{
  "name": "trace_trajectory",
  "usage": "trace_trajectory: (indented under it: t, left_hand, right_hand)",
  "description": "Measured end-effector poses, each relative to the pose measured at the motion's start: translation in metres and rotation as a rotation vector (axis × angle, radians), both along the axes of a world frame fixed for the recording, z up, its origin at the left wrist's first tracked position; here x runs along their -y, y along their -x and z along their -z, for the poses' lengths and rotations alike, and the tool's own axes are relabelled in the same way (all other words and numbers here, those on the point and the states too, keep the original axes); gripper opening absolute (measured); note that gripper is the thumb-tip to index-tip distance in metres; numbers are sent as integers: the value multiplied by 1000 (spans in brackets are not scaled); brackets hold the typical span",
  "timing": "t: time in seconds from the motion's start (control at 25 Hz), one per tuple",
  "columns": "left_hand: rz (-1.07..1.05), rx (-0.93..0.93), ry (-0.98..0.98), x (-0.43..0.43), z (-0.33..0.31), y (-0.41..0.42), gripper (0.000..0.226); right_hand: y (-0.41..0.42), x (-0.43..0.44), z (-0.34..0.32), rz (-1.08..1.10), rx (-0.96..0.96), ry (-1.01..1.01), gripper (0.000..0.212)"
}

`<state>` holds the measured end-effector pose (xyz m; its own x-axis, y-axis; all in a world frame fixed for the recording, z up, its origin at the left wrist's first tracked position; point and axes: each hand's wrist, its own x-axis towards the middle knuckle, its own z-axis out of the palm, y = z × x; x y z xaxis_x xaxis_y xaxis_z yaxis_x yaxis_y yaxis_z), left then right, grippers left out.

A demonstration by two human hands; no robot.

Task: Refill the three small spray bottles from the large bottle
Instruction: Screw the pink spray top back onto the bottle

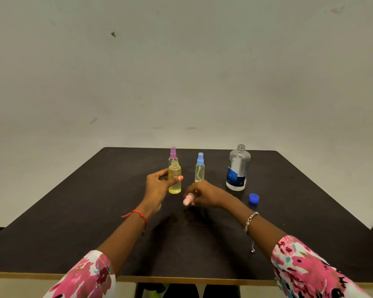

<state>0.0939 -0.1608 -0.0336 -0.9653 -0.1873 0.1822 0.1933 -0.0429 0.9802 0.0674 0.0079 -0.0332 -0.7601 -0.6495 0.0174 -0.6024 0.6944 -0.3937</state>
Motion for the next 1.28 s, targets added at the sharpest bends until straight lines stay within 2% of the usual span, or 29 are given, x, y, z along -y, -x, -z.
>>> trace_trajectory:
  t: [0.12, 0.28, 0.4, 0.52, 0.64, 0.92, 1.12, 1.28]
  left_hand:
    - [12, 2, -4, -2, 0, -3, 42]
    - [30, 8, -15, -6, -2, -6, 42]
    - [55, 22, -4, -11, -4, -7, 40]
    - [76, 29, 0, -15, -6, -9, 36]
    - [87, 30, 16, -18, -8, -11, 31]
    - [99, 27, 37, -21, -11, -15, 40]
    - [114, 13, 42, -19, -10, -18, 40]
    - [116, 3, 36, -20, -12, -18, 31]
  right_hand:
    - [4, -14, -20, 203, -122, 289, 28]
    - [2, -21, -68, 440, -131, 954, 30]
    - [-2, -19, -101, 435, -162, 1156, 25]
    - [-6, -14, -116, 370, -187, 1154, 19]
    - [-10, -7, -118, 331, -223, 1049, 21]
    - [-21, 6, -113, 208, -310, 799, 27]
    - [-26, 9, -118, 177, -351, 795, 24]
    - [-22, 9, -119, 165, -341, 781, 25]
